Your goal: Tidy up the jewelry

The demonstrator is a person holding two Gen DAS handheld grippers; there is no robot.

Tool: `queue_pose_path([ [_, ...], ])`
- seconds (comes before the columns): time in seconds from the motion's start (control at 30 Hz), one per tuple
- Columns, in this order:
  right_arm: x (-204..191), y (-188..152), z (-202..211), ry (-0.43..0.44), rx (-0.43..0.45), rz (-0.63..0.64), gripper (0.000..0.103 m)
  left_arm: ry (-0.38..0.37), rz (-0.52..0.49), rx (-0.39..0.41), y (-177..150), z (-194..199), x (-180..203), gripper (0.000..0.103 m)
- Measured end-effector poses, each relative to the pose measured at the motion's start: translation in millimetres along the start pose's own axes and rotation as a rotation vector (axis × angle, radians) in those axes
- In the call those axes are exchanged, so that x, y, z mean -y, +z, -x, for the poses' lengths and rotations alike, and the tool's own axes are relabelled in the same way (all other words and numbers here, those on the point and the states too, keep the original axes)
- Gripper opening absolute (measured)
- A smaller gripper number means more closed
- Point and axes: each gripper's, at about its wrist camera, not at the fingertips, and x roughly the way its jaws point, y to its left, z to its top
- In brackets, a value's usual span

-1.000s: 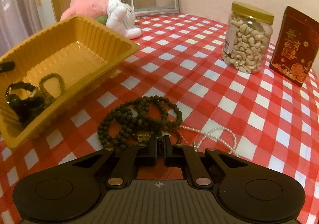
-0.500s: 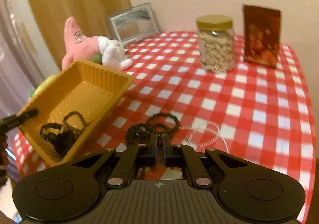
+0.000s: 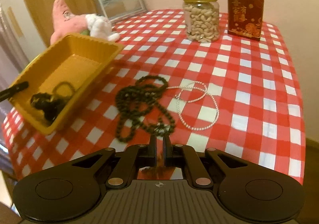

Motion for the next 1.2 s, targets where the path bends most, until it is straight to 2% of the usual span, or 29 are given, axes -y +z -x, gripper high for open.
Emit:
queue_pose_path([
  [0.13, 9, -1, -5, 0.004, -0.035, -0.048, 0.009, 0.0, 0.0, 0.001, 0, 0, 0, 0.007],
  [0.27, 10, -12, -5, -0.026, -0.086, -0.06, 0.034, -0.001, 0.002, 0.002, 1, 0, 0, 0.007],
  [0.37, 5, -20, 0, -0.014, -0.092, -0.066, 0.038, -0.001, -0.001, 0.002, 1, 0, 1, 0.007],
  [0.47, -5, -26, 0, -0.004, -0.099, -0.033, 0.039, -0.002, -0.003, 0.002, 1, 0, 1, 0.007],
  [0.7, -18, -30, -13, -0.047, -0.09, -0.009, 0.037, -0.001, -0.002, 0.002, 1, -1, 1, 0.007],
  [0.73, -20, -30, -14, -0.055, -0.091, 0.002, 0.031, -0.001, -0.002, 0.002, 1, -1, 1, 0.007],
  [0.77, -22, -30, -16, -0.06, -0.096, 0.014, 0.021, -0.001, -0.002, 0.002, 1, -1, 1, 0.007],
  [0.93, -26, -28, -19, -0.074, -0.099, 0.029, 0.008, -0.002, -0.002, 0.002, 1, -1, 1, 0.007],
  [1.2, -32, -23, -11, -0.053, -0.079, 0.047, 0.005, -0.003, -0.006, 0.004, 1, -1, 1, 0.007],
])
